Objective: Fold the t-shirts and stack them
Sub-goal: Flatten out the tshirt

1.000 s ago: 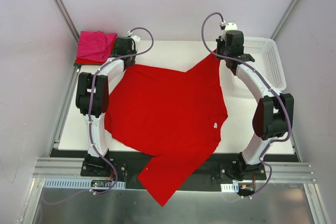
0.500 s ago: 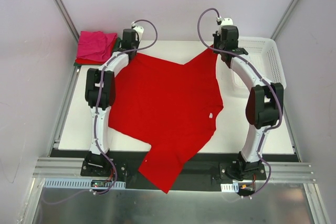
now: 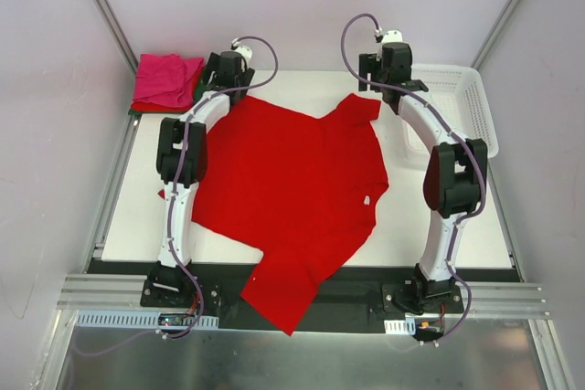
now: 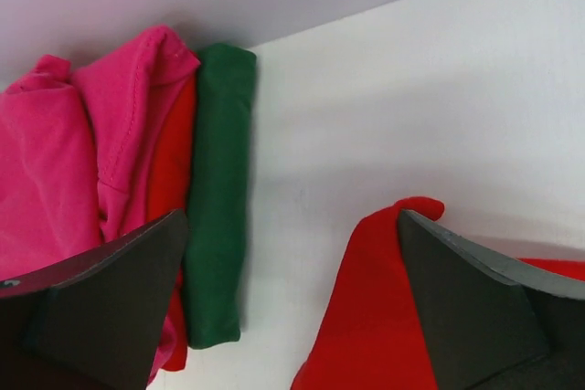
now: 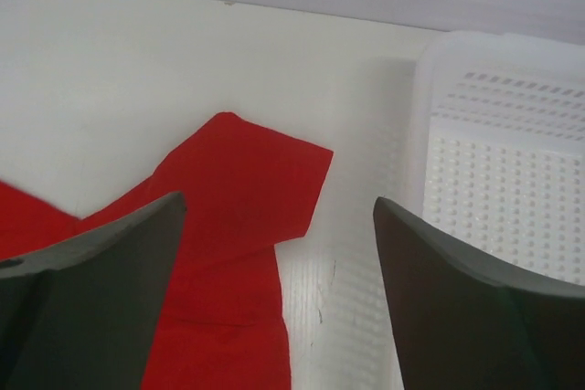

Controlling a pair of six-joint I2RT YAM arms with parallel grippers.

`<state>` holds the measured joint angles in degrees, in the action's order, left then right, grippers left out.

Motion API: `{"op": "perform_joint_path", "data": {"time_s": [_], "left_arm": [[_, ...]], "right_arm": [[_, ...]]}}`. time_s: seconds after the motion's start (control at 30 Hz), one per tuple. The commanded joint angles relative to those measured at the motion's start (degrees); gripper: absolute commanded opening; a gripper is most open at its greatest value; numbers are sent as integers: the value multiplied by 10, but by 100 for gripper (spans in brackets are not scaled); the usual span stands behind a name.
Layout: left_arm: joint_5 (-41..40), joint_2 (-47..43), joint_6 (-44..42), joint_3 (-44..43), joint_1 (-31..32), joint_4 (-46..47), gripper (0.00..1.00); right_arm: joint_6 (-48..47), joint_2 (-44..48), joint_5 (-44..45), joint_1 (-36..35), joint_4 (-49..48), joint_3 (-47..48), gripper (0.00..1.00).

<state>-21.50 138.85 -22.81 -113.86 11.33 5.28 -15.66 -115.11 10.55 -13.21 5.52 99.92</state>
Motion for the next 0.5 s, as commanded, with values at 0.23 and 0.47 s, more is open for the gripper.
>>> {"op": "perform_joint_path", "data": {"time_s": [0.23, 0.47], "left_arm": [[-56, -231, 15, 145, 61, 32, 99], [-53, -394, 79, 311, 119, 4, 99]], "right_arm": [[12, 213, 5, -30, 26, -113, 91], [55, 340, -42, -73, 102, -233, 86]]}}
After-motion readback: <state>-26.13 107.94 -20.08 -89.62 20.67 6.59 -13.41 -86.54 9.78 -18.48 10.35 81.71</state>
